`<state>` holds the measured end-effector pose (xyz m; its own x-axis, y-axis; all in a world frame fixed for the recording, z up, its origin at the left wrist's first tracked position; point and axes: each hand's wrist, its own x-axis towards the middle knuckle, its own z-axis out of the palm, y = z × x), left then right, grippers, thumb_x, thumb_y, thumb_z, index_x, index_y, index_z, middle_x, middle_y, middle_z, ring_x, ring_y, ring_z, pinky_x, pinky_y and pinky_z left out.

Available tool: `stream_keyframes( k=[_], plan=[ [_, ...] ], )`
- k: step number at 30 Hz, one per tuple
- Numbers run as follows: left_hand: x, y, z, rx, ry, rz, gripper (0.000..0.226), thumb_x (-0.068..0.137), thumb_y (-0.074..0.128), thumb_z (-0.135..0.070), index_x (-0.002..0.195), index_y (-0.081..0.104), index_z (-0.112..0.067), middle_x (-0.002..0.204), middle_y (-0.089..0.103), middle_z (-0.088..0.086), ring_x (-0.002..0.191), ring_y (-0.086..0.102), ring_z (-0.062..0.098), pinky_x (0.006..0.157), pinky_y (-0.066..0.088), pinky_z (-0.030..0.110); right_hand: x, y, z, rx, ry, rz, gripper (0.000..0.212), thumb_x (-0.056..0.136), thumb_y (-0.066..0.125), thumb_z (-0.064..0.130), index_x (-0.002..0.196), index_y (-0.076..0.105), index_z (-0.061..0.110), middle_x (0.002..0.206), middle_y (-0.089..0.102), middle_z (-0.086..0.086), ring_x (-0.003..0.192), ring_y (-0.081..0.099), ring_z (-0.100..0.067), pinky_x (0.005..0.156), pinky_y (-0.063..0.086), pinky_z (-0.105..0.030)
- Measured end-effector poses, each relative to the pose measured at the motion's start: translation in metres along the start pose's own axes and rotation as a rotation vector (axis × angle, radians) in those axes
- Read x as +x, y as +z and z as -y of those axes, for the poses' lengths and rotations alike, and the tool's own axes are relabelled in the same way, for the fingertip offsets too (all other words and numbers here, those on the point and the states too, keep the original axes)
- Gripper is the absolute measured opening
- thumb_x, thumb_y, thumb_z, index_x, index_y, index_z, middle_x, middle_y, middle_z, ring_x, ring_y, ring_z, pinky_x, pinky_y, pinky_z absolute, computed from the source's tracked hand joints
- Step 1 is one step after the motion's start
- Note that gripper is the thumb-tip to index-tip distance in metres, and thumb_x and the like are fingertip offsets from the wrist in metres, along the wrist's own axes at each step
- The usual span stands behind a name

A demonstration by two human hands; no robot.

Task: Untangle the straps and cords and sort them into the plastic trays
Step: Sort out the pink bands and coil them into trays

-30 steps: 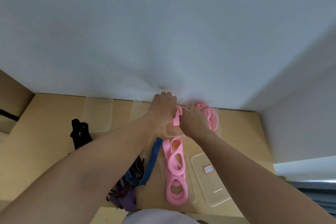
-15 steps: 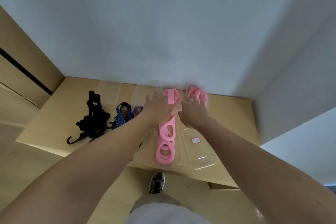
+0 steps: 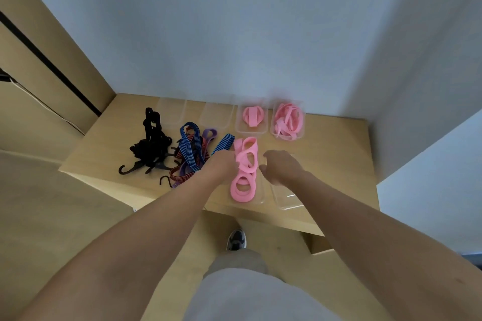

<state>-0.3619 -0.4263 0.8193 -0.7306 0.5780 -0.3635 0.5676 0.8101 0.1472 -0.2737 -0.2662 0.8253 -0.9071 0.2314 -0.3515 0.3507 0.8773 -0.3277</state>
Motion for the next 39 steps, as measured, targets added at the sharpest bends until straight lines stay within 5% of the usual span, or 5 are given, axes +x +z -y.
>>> stream_keyframes(
  k=[7,13,24,32,39],
  plan=[
    [0.022,0.019,0.009,-0.259,-0.105,0.058,0.015,0.1,0.048,-0.015,0.1,0.062,-0.009,0.09,0.061,0.001,0.078,0.056,0.02,0.063,0.039,0.029,0.015,0.025,-0.003,0.064,0.096,0.057,0.024,0.097,0.054,0.018,0.118,0.063,0.009,0.119,0.067,-0.009,0.108,0.064,-0.029,0.08,0.053,-0.035],
    [0.055,0.022,0.009,-0.628,-0.241,0.009,0.029,0.098,0.054,-0.011,0.072,0.049,-0.022,0.076,0.056,-0.003,0.072,0.054,0.017,0.068,0.05,0.029,0.048,0.034,-0.001,0.971,0.463,0.041,0.015,0.089,0.057,0.004,0.077,0.06,0.013,0.087,0.059,-0.012,0.082,0.058,-0.029,0.077,0.054,-0.043],
    [0.09,0.011,0.024,-1.097,-0.352,0.242,0.022,0.091,0.067,0.001,0.113,0.069,0.001,0.11,0.071,0.022,0.096,0.073,0.036,0.081,0.063,0.05,0.085,0.057,0.002,1.46,0.795,0.047,0.004,0.089,0.062,-0.002,0.09,0.065,-0.005,0.094,0.065,-0.022,0.074,0.06,-0.028,0.067,0.054,-0.038],
    [0.089,-0.031,0.035,-1.239,-0.076,0.539,0.031,0.102,0.051,0.002,0.116,0.066,-0.021,0.126,0.06,0.013,0.111,0.068,0.035,0.087,0.062,0.047,0.079,0.021,0.005,1.58,0.685,0.075,0.017,0.095,0.067,0.017,0.105,0.07,0.002,0.091,0.071,-0.007,0.076,0.063,-0.02,0.062,0.049,-0.029],
    [0.084,-0.065,0.055,-1.204,0.091,0.534,0.022,0.099,0.06,-0.005,0.119,0.07,-0.005,0.113,0.069,0.018,0.101,0.071,0.027,0.09,0.06,0.05,0.068,-0.016,0.023,1.584,0.384,0.057,0.017,0.098,0.062,0.014,0.11,0.074,0.015,0.089,0.072,-0.001,0.072,0.061,-0.014,0.065,0.044,-0.025]
  ],
)
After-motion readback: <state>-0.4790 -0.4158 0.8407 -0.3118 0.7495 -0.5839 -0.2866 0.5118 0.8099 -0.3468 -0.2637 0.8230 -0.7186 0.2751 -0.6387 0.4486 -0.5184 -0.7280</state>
